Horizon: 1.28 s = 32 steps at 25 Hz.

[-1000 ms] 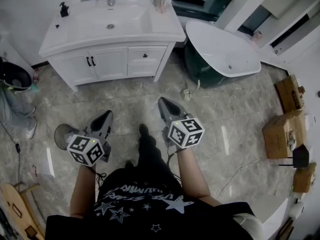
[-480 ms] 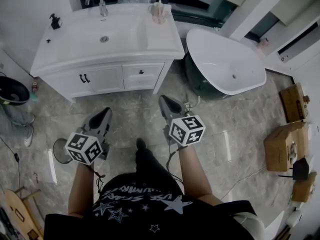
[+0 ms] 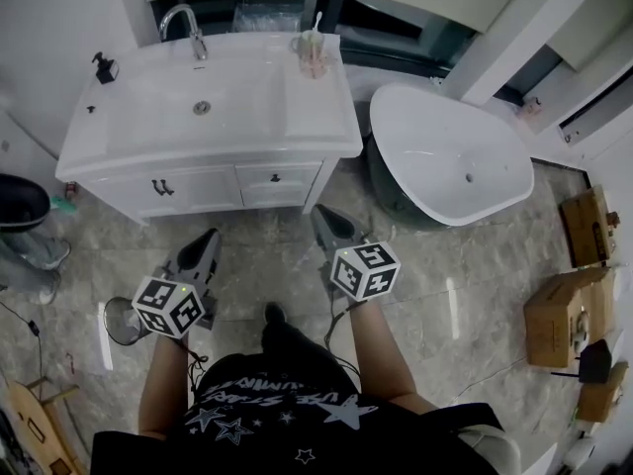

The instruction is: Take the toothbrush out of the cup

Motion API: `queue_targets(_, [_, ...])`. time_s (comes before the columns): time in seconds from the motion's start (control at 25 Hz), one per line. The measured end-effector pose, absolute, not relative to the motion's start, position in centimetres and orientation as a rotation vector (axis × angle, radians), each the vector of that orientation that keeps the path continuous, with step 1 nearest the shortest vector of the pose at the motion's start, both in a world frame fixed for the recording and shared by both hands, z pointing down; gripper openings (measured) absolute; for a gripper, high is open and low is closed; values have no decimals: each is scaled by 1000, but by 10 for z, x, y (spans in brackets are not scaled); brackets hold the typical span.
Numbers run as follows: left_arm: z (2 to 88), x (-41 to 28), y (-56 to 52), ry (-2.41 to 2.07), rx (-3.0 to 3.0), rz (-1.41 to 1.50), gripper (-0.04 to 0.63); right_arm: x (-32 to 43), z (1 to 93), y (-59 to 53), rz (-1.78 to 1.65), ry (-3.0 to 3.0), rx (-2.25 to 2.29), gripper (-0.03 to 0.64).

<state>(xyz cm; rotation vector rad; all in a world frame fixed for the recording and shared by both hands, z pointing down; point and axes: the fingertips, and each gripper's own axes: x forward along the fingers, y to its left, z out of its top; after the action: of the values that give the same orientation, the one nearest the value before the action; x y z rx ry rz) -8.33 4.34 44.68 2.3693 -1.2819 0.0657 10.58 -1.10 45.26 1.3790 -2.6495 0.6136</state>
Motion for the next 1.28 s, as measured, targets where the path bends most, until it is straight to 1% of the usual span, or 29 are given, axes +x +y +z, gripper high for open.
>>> queue_targets(0.24, [445,-85,18,-1342,2335,48,9,110,454,-45,621,-2662,1350,3])
queue_targets(0.56, [446,-107,-14,-1345,2326,33,9,89,463,-65,649,-2645,1334,3])
queue_targets(0.92, [448,-116,-78,-1215,2390,-17,9,92,450,-104,592,-2555,1496,3])
queue_targets(1.28, [445,-155,-153,-1139,2447,-22,9,53,430,-173,542,-2544,1584,3])
